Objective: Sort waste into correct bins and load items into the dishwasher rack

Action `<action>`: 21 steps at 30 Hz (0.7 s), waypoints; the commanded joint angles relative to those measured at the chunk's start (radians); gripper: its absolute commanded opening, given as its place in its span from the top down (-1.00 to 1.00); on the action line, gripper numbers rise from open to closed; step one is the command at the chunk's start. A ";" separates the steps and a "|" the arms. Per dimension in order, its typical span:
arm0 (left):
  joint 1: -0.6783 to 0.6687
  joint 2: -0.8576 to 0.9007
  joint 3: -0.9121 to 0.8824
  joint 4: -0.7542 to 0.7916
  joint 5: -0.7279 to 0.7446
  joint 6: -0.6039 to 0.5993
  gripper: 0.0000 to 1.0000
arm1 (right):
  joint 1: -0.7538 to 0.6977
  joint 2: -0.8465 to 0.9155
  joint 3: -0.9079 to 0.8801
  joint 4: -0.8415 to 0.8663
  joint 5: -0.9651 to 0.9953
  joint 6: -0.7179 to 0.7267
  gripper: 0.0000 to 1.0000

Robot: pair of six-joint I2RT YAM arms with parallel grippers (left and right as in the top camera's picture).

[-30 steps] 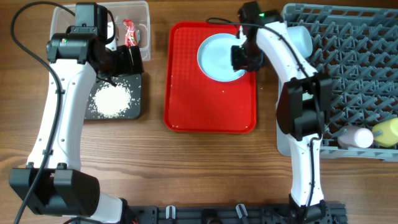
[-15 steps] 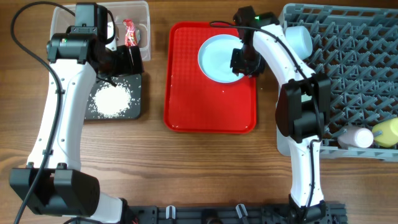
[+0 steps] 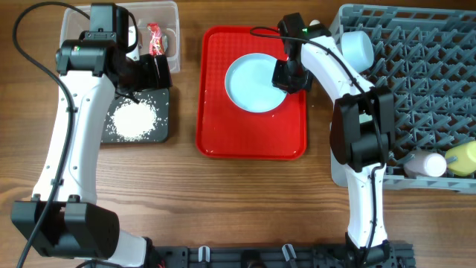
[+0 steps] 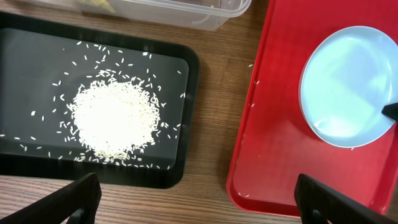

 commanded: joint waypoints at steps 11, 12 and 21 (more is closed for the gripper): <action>0.004 0.008 -0.004 0.002 0.005 -0.010 -1.00 | 0.001 -0.594 0.040 0.008 0.535 -0.359 0.91; 0.004 0.008 -0.004 0.002 0.005 -0.010 -1.00 | 0.001 -0.639 0.040 0.009 0.652 -0.359 0.91; 0.004 0.008 -0.004 0.002 0.005 -0.010 -1.00 | -0.164 -0.723 0.011 0.010 1.191 -0.364 0.92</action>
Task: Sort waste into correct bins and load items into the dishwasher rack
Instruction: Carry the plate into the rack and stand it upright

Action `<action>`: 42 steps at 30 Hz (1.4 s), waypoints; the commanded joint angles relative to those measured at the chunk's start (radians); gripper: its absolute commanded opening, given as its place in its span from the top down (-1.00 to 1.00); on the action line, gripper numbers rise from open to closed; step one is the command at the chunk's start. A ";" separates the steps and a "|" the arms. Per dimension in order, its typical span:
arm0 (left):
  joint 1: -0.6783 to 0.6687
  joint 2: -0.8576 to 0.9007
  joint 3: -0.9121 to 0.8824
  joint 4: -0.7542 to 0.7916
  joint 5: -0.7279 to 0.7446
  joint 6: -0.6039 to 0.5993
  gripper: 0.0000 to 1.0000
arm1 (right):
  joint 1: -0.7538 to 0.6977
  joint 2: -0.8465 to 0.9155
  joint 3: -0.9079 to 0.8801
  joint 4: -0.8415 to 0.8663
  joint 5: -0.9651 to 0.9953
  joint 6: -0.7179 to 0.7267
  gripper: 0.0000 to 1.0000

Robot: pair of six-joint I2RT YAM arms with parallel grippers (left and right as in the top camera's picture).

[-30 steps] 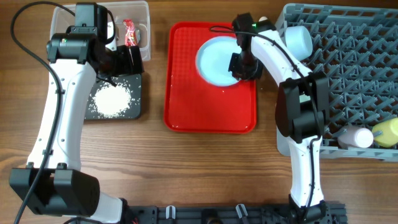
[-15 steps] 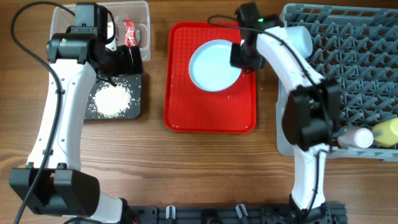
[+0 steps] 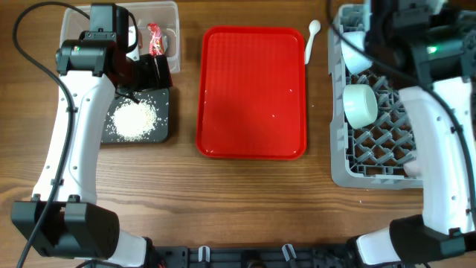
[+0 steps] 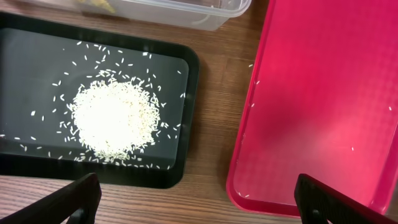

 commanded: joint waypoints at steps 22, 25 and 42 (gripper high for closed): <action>0.004 0.007 -0.004 0.002 0.005 -0.010 -1.00 | -0.391 0.132 -0.437 0.809 -0.313 -0.812 0.88; 0.004 0.007 -0.004 0.002 0.005 -0.010 -1.00 | -0.405 0.132 -0.438 0.812 -0.415 -0.933 0.91; 0.004 0.007 -0.004 0.002 0.005 -0.010 -1.00 | -0.462 0.204 -0.443 0.798 -0.475 -0.887 0.91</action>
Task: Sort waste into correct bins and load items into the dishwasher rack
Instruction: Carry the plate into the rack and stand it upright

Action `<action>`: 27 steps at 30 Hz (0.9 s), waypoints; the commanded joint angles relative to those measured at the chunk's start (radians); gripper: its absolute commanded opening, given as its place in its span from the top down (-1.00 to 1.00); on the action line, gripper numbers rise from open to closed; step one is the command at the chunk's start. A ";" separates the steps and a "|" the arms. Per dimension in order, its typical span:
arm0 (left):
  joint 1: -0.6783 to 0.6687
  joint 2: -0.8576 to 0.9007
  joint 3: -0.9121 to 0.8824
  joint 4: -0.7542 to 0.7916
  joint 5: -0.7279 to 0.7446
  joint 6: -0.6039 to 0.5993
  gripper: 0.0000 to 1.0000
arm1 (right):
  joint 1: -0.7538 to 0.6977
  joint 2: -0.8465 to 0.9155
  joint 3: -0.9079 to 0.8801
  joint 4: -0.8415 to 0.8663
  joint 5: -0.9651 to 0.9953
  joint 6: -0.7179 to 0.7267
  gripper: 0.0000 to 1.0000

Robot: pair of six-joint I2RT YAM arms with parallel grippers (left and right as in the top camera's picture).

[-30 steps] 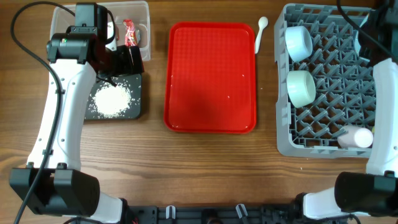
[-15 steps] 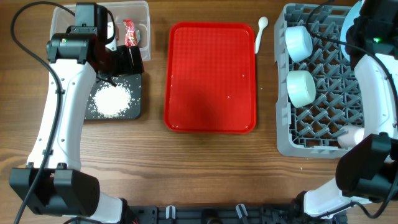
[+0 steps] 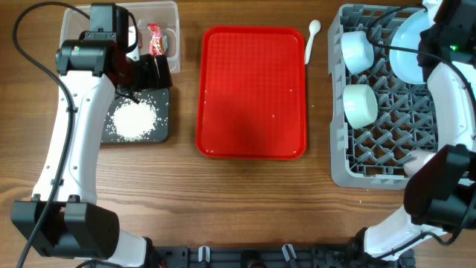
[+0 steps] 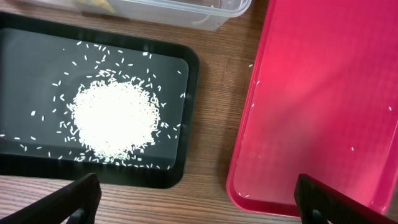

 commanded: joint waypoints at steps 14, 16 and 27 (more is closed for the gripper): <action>0.004 0.008 -0.004 0.002 0.005 -0.010 -1.00 | -0.019 -0.051 -0.001 0.074 0.057 0.045 0.92; 0.004 0.008 -0.004 0.002 0.005 -0.010 -1.00 | -0.026 -0.051 -0.001 0.087 0.054 0.045 0.91; 0.004 0.008 -0.004 0.002 0.005 -0.010 -1.00 | -0.028 -0.051 -0.002 0.071 0.010 0.084 -0.52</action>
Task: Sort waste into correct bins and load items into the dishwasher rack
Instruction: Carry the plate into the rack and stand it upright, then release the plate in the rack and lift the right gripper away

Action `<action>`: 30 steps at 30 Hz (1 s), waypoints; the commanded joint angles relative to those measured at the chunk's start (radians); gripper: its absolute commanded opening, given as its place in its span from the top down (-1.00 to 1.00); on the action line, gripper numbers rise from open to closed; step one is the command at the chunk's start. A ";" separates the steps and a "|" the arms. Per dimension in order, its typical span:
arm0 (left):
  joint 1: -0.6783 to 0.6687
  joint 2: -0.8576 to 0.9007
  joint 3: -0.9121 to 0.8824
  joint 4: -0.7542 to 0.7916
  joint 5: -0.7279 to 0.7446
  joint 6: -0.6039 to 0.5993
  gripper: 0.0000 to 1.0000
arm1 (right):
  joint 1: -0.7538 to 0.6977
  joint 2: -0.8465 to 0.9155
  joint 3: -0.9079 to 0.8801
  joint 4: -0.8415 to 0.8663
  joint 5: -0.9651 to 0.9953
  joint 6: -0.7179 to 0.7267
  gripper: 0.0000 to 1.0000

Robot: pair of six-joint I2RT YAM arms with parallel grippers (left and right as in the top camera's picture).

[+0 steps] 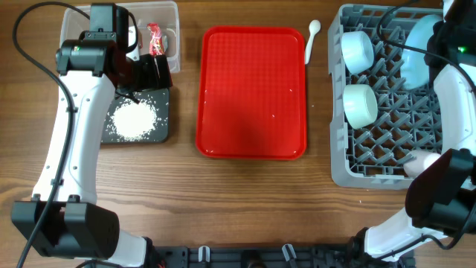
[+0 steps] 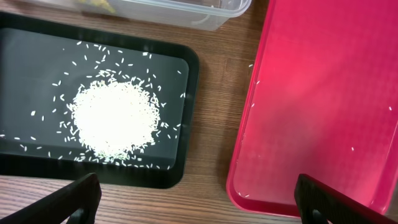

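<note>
A light blue plate (image 1: 415,52) stands tilted on edge in the back right part of the grey dishwasher rack (image 1: 372,152). My right gripper (image 1: 440,39) is at the plate's right rim, shut on it. Two pale cups (image 1: 357,48) (image 1: 361,105) lie in the rack's left side. The red tray (image 1: 251,93) holds only a few rice grains. My left gripper (image 2: 199,208) hangs open over the wood between the black tray (image 2: 180,124) with its rice pile (image 2: 115,118) and the red tray (image 2: 311,106).
A clear bin (image 1: 167,30) with a red wrapper (image 1: 155,39) sits at the back left. A white spoon (image 1: 312,36) lies on the table between red tray and rack. A white item (image 1: 421,159) lies at the rack's front right corner.
The plate has gone from facing the camera broadly over the rack's back right to standing steeper, slightly further right and lower among the tines. The left arm has not moved.
The right gripper was at the plate on the red tray. Then the tray was bare and the right arm was over the rack. Then the plate hung over the rack's back right corner, and now it stands tilted in the rack. The left arm stayed put throughout.
</note>
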 commanded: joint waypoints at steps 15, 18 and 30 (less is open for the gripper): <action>0.004 0.007 -0.004 0.002 0.005 -0.010 -1.00 | 0.095 -0.032 -0.001 -0.304 -0.275 0.363 -0.98; 0.004 0.007 -0.004 0.002 0.005 -0.010 -1.00 | 0.098 -0.032 0.000 -0.436 -0.606 0.489 -1.00; 0.004 0.007 -0.004 0.002 0.005 -0.010 -1.00 | 0.116 -0.120 0.000 -0.698 -0.631 0.521 -0.99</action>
